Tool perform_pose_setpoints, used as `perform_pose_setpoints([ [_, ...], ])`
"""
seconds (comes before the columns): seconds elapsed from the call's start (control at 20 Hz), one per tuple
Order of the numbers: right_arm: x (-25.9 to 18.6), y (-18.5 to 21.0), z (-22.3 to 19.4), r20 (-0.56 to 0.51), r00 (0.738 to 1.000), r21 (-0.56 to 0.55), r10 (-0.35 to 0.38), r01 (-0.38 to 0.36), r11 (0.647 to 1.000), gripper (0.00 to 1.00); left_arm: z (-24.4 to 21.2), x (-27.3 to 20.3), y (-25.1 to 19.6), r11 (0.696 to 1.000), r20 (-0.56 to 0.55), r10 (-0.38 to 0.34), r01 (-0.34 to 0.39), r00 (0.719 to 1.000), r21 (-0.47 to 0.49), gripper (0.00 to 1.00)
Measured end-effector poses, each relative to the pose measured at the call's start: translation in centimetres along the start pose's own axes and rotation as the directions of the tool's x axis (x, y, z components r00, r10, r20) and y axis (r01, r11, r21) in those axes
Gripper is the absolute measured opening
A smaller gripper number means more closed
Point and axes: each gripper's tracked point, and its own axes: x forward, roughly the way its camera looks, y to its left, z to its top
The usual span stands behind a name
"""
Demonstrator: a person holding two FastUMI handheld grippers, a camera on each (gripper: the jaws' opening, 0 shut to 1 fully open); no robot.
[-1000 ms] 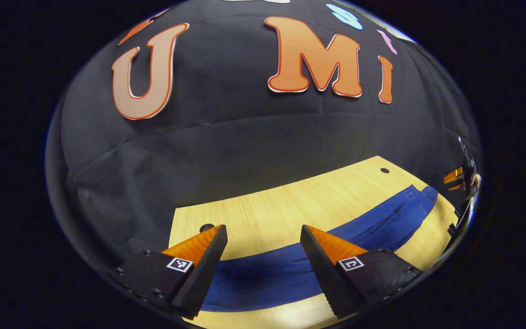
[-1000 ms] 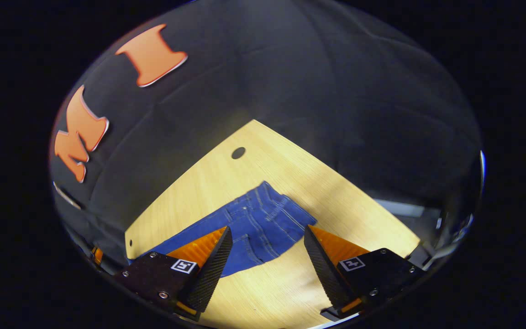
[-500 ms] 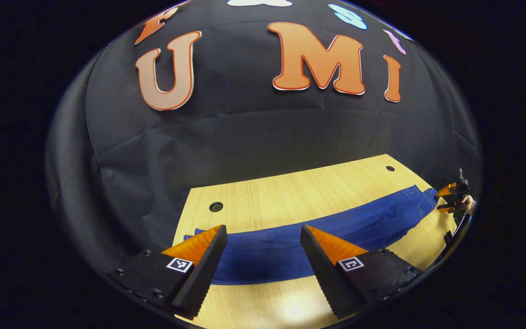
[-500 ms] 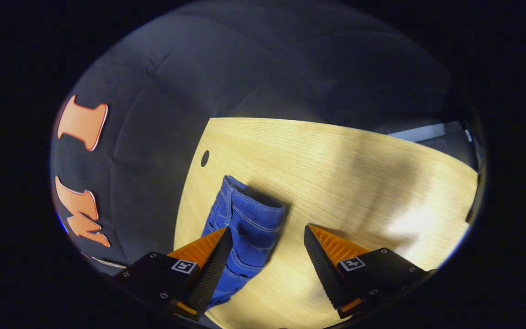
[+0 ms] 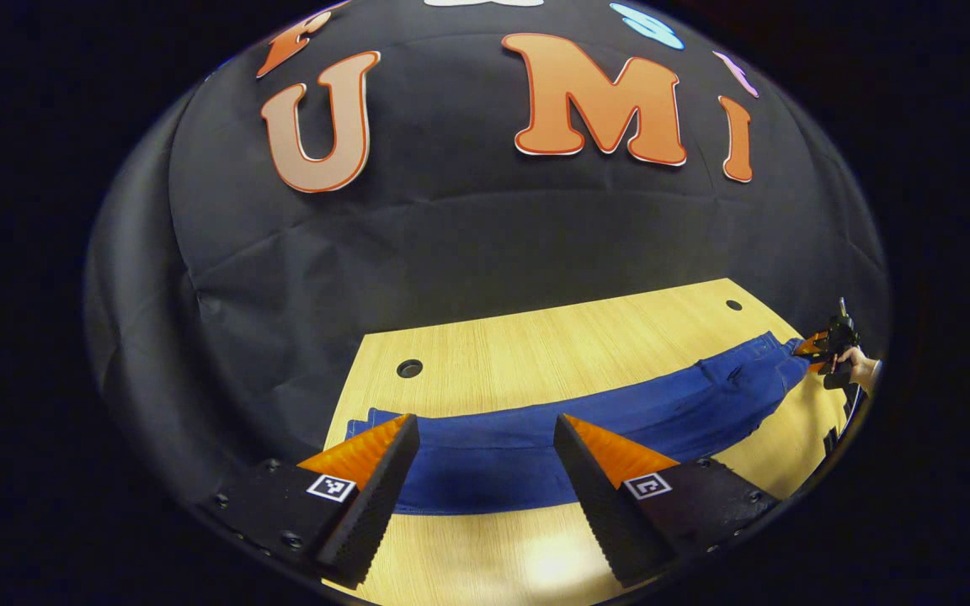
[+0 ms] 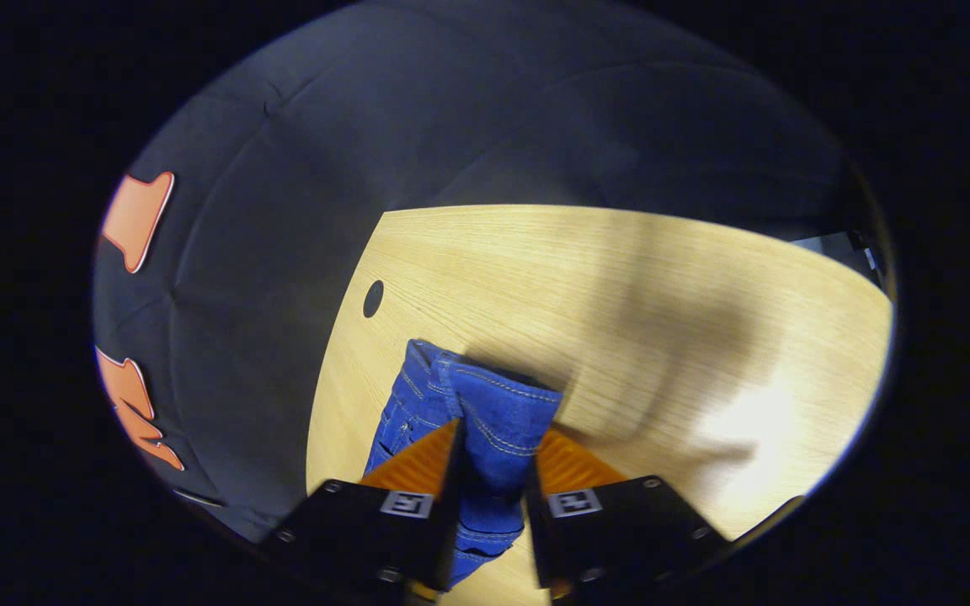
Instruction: Grasp the waist and the cuffs of the jeans and fold them to make the two legs overlap; first hold the waist and fold one-third of the jeans toward the cuffs, then hold the cuffs and fold the remaining one-third in the same direction to finish folding.
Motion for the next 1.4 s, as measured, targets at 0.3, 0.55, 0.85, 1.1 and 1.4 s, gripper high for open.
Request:
perform_pose_setpoints([
  [0.3, -2.3, 4.0, 1.0, 0.133, 0.990, -0.109, 0.055, -0.041, 0.993, 0.20, -0.8, -0.2, 2.7, 1.000, 0.005, 0.008, -0.008, 1.000, -0.026, 1.00],
  [0.55, -7.3, 11.0, 0.0, 0.207, 0.961, -0.188, 0.181, -0.142, 0.972, 0.19, -0.5, -0.2, 6.3, 1.000, 0.030, -0.011, 0.011, 0.999, 0.004, 0.99],
  [0.85, -11.8, 22.0, -6.0, 0.246, 0.926, -0.412, 0.287, -0.168, 0.896, 0.19, -0.1, -1.0, 10.7, 0.998, 0.096, -0.056, 0.055, 0.994, 0.005, 0.99],
  [1.1, -13.0, 30.0, -15.1, 0.187, 0.917, -0.612, 0.352, -0.171, 0.772, 0.19, -0.9, -2.6, 15.7, 0.999, 0.134, -0.046, 0.049, 0.990, -0.019, 0.99],
  [1.4, -10.4, 33.7, -28.3, 0.036, 0.942, -0.764, 0.333, -0.189, 0.617, 0.19, -2.5, -3.2, 21.6, 0.997, 0.147, -0.007, 0.019, 0.989, -0.081, 0.99],
])
